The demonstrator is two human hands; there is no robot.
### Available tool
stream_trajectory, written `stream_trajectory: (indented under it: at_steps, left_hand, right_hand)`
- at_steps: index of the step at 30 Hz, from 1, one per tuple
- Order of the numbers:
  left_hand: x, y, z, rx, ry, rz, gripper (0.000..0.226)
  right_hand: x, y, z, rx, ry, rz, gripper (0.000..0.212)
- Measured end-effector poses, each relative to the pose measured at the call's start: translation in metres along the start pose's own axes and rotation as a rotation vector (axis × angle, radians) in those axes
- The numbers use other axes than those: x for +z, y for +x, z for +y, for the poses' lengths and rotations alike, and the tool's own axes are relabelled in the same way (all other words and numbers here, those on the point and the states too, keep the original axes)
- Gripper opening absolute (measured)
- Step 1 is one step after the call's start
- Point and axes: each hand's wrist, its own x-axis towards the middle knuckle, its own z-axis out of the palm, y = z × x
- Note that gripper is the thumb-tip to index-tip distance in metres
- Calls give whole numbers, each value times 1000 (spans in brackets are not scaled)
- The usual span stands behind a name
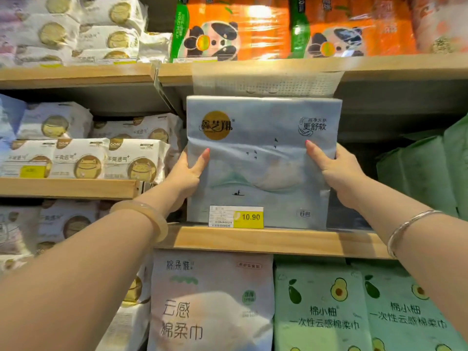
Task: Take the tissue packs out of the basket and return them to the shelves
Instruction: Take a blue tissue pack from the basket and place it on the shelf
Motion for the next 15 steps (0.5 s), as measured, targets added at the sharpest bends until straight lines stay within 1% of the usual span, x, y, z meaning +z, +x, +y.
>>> stream_trajectory:
  at_steps: [2,5,7,8,10,11,13,15]
  left_hand:
    - [-2,2,-2,-47,50,-12,73]
    - [-5,0,3,-51,158,-94,67]
    - [-10,2,5,-87,207,-166,67]
    - [-13,5,7,-127,228,-204,72]
    - [-18,10,7,-221,272,-263,89]
    - [-18,13,6,-256,286,-275,94]
    - [-18,16,4,-297,319,-279,94]
    - [-14,19,2,-328,364,-285,90]
  right_hand:
    - [4,5,-2,19,-83,-44,44]
    - [3,12,1,90,-140,-188,52]
    - [-1,12,3,152,-183,-296,62]
    - [-2,12,3,193,-210,-325,70]
    - [-3,11,0,303,-300,-352,78]
    - [-2,11,-1,353,-349,-362,81]
    - [0,10,-4,421,-466,-373,85]
    - [3,10,-4,463,-604,-371,79]
